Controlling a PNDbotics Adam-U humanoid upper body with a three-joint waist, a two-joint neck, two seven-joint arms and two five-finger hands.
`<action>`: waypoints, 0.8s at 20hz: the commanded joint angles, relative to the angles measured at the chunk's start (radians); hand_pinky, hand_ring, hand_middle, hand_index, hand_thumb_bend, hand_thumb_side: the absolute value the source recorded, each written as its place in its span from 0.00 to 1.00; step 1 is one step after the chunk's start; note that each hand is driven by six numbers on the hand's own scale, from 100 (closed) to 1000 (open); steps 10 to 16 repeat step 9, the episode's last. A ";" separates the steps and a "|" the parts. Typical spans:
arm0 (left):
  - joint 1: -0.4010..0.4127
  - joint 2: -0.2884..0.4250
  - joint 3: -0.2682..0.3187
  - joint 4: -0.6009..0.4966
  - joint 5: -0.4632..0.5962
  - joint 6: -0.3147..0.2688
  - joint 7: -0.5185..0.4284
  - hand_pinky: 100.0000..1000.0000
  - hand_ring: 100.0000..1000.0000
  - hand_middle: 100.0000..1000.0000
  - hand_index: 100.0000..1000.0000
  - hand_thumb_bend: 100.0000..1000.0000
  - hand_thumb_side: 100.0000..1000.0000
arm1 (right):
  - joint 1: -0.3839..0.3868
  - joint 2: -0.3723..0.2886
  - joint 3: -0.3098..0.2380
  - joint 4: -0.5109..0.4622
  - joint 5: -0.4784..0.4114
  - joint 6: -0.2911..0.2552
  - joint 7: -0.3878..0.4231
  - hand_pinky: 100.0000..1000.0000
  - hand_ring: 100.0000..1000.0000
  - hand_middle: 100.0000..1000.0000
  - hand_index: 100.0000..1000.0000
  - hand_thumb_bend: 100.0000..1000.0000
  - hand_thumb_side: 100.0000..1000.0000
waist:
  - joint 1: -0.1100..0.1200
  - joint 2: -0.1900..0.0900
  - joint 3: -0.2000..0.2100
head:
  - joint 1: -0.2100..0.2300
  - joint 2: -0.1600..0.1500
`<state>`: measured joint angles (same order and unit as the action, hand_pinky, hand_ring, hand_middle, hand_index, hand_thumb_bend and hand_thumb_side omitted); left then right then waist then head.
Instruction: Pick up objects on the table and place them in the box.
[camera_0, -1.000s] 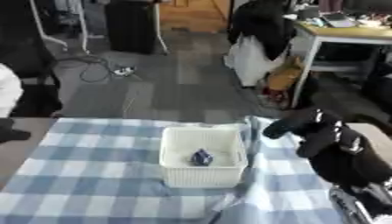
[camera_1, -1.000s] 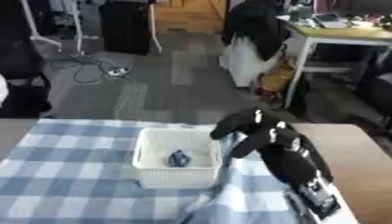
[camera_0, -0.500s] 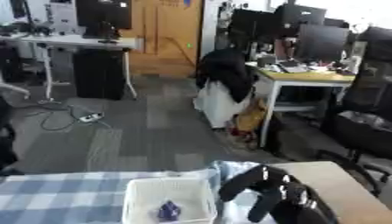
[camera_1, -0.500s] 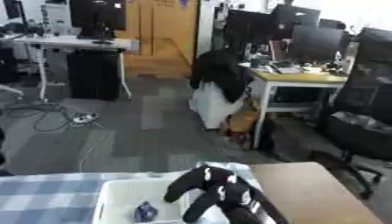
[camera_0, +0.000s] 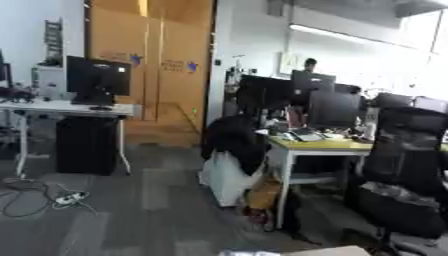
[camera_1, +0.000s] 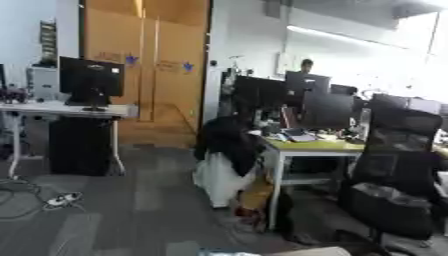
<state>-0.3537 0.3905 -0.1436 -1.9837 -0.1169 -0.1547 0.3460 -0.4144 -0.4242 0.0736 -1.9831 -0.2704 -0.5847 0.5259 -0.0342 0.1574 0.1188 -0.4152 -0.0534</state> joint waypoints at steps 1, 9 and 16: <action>-0.010 0.006 0.013 -0.016 0.002 -0.003 0.006 0.67 0.53 0.92 0.69 0.00 0.76 | -0.045 -0.024 -0.006 -0.017 -0.032 -0.072 0.078 0.70 0.68 0.72 0.61 0.00 1.00 | 0.006 -0.009 -0.002 | 0.027 -0.028; -0.001 0.011 0.015 -0.016 -0.001 0.001 0.008 0.67 0.53 0.92 0.69 0.00 0.76 | -0.059 -0.004 -0.023 -0.017 -0.096 -0.054 0.104 0.70 0.68 0.73 0.62 0.00 1.00 | 0.011 -0.007 -0.016 | 0.001 -0.072; -0.001 0.011 0.015 -0.016 -0.001 0.001 0.008 0.67 0.53 0.92 0.69 0.00 0.76 | -0.059 -0.004 -0.023 -0.017 -0.096 -0.054 0.104 0.70 0.68 0.73 0.62 0.00 1.00 | 0.011 -0.007 -0.016 | 0.001 -0.072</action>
